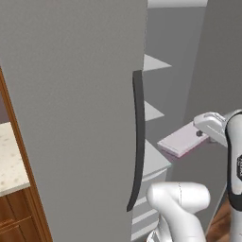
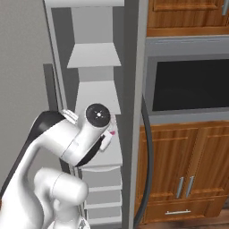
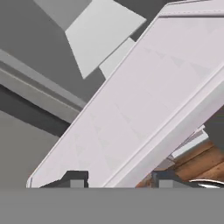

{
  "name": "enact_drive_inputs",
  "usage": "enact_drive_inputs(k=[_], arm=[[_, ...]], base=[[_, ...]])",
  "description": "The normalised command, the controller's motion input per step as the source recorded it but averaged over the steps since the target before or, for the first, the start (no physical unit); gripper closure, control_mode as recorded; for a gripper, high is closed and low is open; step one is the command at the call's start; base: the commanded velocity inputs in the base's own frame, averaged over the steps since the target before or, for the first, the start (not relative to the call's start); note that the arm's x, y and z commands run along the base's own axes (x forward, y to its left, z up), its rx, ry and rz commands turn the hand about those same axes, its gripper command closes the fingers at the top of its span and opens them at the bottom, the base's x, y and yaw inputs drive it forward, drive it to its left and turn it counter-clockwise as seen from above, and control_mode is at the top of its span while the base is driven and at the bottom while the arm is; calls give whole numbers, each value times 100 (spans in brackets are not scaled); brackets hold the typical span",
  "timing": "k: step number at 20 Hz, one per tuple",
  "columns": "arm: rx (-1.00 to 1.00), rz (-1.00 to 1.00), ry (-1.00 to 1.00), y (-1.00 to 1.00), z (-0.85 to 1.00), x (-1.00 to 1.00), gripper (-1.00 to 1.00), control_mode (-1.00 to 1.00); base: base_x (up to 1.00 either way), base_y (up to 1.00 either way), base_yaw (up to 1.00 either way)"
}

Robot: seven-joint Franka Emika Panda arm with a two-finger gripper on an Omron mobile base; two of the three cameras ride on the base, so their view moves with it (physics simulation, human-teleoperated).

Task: The ice cube tray has been filled with water. Take the tray and place it in the freezer to make ice. Close the freezer door after placing the tray.

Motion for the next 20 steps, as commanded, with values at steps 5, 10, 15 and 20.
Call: enact_drive_inputs(k=[5, 10, 15, 20], arm=[[0, -25, -12, 0, 1, 22, 100, -100], [4, -13, -1, -11, 3, 18, 100, -100], [7, 0, 0, -7, 0, 28, 100, -100], [7, 1, 0, -2, 0, 32, 100, -100]], base=[[0, 0, 0], [0, 0, 0], [0, 0, 0], [0, 0, 0]])
